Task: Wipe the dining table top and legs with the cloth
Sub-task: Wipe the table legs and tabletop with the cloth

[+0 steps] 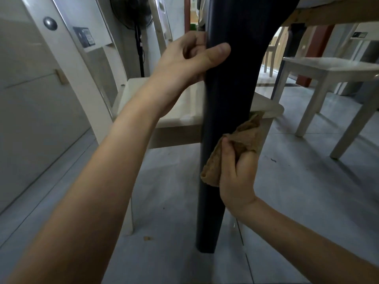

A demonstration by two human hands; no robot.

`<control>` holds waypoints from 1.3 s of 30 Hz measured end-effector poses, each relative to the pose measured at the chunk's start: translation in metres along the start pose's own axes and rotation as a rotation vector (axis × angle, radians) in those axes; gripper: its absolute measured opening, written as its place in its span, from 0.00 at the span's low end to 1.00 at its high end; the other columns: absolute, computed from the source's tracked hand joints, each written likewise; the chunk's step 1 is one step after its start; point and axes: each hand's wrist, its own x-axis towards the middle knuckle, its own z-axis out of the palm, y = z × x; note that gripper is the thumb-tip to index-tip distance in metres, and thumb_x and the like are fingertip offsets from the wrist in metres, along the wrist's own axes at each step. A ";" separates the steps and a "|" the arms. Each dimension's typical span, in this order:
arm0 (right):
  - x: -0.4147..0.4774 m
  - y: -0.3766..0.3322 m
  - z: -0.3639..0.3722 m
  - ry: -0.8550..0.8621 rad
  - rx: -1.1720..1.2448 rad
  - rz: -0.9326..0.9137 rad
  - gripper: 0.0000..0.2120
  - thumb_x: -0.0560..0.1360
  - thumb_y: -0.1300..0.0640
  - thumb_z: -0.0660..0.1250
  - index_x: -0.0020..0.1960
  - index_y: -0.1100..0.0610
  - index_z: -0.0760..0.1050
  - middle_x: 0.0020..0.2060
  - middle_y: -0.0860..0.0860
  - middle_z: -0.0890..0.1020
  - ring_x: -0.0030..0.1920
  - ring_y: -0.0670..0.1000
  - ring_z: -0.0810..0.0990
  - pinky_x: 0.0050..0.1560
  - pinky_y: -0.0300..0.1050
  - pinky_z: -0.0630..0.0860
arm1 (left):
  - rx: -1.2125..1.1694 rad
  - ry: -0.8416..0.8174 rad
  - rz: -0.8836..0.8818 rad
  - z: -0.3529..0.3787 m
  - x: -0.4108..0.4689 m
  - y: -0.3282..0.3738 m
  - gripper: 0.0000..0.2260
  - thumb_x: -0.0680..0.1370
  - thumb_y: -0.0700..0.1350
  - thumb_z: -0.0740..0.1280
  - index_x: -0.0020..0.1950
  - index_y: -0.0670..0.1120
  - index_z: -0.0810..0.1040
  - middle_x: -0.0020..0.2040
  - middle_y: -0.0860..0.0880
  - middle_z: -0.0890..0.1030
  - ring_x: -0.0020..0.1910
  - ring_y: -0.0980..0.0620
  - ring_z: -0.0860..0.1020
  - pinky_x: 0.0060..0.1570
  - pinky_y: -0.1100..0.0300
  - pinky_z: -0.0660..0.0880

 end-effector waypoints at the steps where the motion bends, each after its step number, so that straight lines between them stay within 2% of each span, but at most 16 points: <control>1: -0.002 0.002 0.002 0.023 -0.037 -0.005 0.20 0.79 0.47 0.59 0.49 0.66 0.72 0.38 0.45 0.76 0.39 0.39 0.76 0.42 0.30 0.72 | 0.014 0.002 0.000 0.000 0.000 -0.001 0.24 0.73 0.49 0.70 0.63 0.37 0.72 0.60 0.29 0.72 0.61 0.40 0.77 0.61 0.49 0.76; 5: -0.040 0.034 -0.005 -0.057 -0.054 0.117 0.35 0.79 0.40 0.57 0.54 0.76 0.69 0.41 0.53 0.77 0.39 0.39 0.78 0.41 0.29 0.74 | 0.028 0.027 0.010 0.001 0.000 -0.001 0.28 0.71 0.51 0.70 0.65 0.38 0.71 0.63 0.33 0.74 0.61 0.44 0.78 0.62 0.47 0.75; 7: -0.070 0.056 -0.014 -0.167 -0.016 0.267 0.28 0.79 0.45 0.60 0.60 0.72 0.68 0.43 0.44 0.78 0.40 0.36 0.80 0.40 0.23 0.72 | -0.002 0.054 0.018 0.003 0.000 -0.003 0.29 0.70 0.51 0.71 0.66 0.37 0.71 0.60 0.38 0.79 0.61 0.44 0.78 0.63 0.46 0.74; 9: -0.096 0.063 -0.021 -0.205 -0.016 0.379 0.32 0.77 0.38 0.59 0.66 0.64 0.68 0.49 0.46 0.78 0.49 0.40 0.81 0.43 0.17 0.67 | -0.025 0.068 0.030 0.004 0.000 -0.004 0.29 0.69 0.50 0.71 0.66 0.37 0.71 0.52 0.46 0.83 0.60 0.44 0.79 0.64 0.45 0.74; 10: -0.095 0.070 -0.024 -0.193 0.020 0.452 0.29 0.78 0.39 0.59 0.66 0.61 0.68 0.50 0.50 0.78 0.49 0.43 0.81 0.42 0.17 0.66 | -0.034 0.072 0.036 0.004 0.000 -0.003 0.30 0.69 0.50 0.71 0.66 0.37 0.71 0.49 0.49 0.83 0.59 0.44 0.79 0.64 0.45 0.73; 12: -0.078 0.065 -0.022 -0.167 0.106 0.673 0.12 0.81 0.58 0.60 0.63 0.58 0.65 0.47 0.53 0.75 0.46 0.44 0.81 0.36 0.20 0.69 | -0.041 0.072 0.037 0.004 0.000 -0.003 0.30 0.68 0.49 0.72 0.66 0.37 0.71 0.54 0.45 0.82 0.60 0.44 0.79 0.65 0.45 0.73; 14: -0.054 0.047 -0.019 -0.206 0.001 0.576 0.09 0.80 0.67 0.58 0.60 0.62 0.67 0.46 0.52 0.75 0.41 0.37 0.81 0.34 0.23 0.71 | -0.041 0.072 0.032 0.002 0.001 -0.004 0.31 0.68 0.50 0.72 0.66 0.38 0.71 0.59 0.41 0.80 0.61 0.44 0.79 0.65 0.44 0.73; 16: -0.024 0.020 -0.011 -0.123 0.016 0.322 0.08 0.81 0.65 0.56 0.54 0.69 0.71 0.38 0.46 0.77 0.34 0.36 0.78 0.35 0.25 0.71 | -0.044 0.082 0.031 0.001 0.001 -0.005 0.31 0.67 0.50 0.73 0.66 0.38 0.71 0.58 0.41 0.80 0.61 0.44 0.79 0.65 0.43 0.72; 19: 0.014 -0.021 0.003 -0.051 -0.011 -0.027 0.09 0.80 0.55 0.56 0.44 0.54 0.71 0.32 0.40 0.76 0.32 0.39 0.76 0.35 0.29 0.71 | -0.055 0.091 0.024 0.003 0.001 -0.006 0.31 0.67 0.50 0.72 0.66 0.37 0.71 0.59 0.40 0.80 0.60 0.43 0.79 0.65 0.44 0.72; 21: 0.018 -0.019 0.006 -0.008 -0.008 -0.139 0.10 0.79 0.51 0.57 0.46 0.55 0.72 0.35 0.38 0.76 0.35 0.39 0.76 0.38 0.29 0.72 | -0.057 0.092 0.014 0.003 0.001 -0.007 0.30 0.68 0.50 0.72 0.66 0.38 0.71 0.60 0.40 0.79 0.60 0.44 0.79 0.65 0.44 0.73; 25: -0.025 0.031 -0.011 -0.174 -0.061 0.056 0.29 0.76 0.37 0.60 0.48 0.66 0.72 0.36 0.54 0.77 0.33 0.51 0.78 0.36 0.37 0.74 | -0.041 0.064 0.010 0.002 -0.001 -0.006 0.28 0.71 0.48 0.71 0.66 0.37 0.70 0.57 0.42 0.80 0.60 0.44 0.79 0.64 0.45 0.73; 28: -0.064 0.070 -0.030 -0.345 -0.166 0.284 0.14 0.72 0.47 0.60 0.45 0.58 0.72 0.38 0.55 0.78 0.36 0.56 0.78 0.40 0.44 0.76 | -0.016 0.036 0.023 0.003 -0.004 -0.005 0.30 0.72 0.49 0.69 0.67 0.34 0.67 0.63 0.34 0.75 0.60 0.44 0.78 0.63 0.48 0.75; 31: -0.085 0.079 -0.045 -0.502 -0.350 0.262 0.22 0.69 0.47 0.56 0.49 0.64 0.74 0.43 0.49 0.76 0.44 0.36 0.76 0.47 0.27 0.70 | 0.008 0.007 0.039 0.003 -0.003 -0.007 0.29 0.74 0.48 0.66 0.68 0.32 0.65 0.61 0.33 0.74 0.61 0.44 0.78 0.62 0.51 0.75; 33: -0.089 0.086 -0.052 -0.581 -0.321 0.275 0.26 0.71 0.47 0.58 0.57 0.68 0.73 0.49 0.44 0.74 0.51 0.26 0.71 0.55 0.27 0.68 | 0.018 -0.008 0.047 0.002 -0.002 -0.011 0.27 0.76 0.46 0.65 0.68 0.31 0.64 0.60 0.35 0.74 0.61 0.44 0.77 0.62 0.51 0.75; 36: -0.102 0.097 -0.059 -0.662 -0.358 0.346 0.29 0.75 0.43 0.63 0.64 0.66 0.72 0.57 0.42 0.73 0.57 0.23 0.66 0.64 0.30 0.65 | 0.020 -0.010 0.063 0.001 -0.002 -0.011 0.26 0.76 0.46 0.65 0.68 0.31 0.65 0.61 0.37 0.75 0.62 0.44 0.77 0.63 0.50 0.74; 39: -0.128 0.114 -0.061 -0.694 -0.412 0.447 0.16 0.78 0.59 0.66 0.62 0.66 0.74 0.57 0.27 0.71 0.59 0.26 0.68 0.65 0.21 0.56 | 0.049 -0.028 0.092 0.002 -0.003 -0.010 0.18 0.77 0.44 0.64 0.63 0.35 0.69 0.57 0.42 0.77 0.58 0.47 0.79 0.61 0.50 0.75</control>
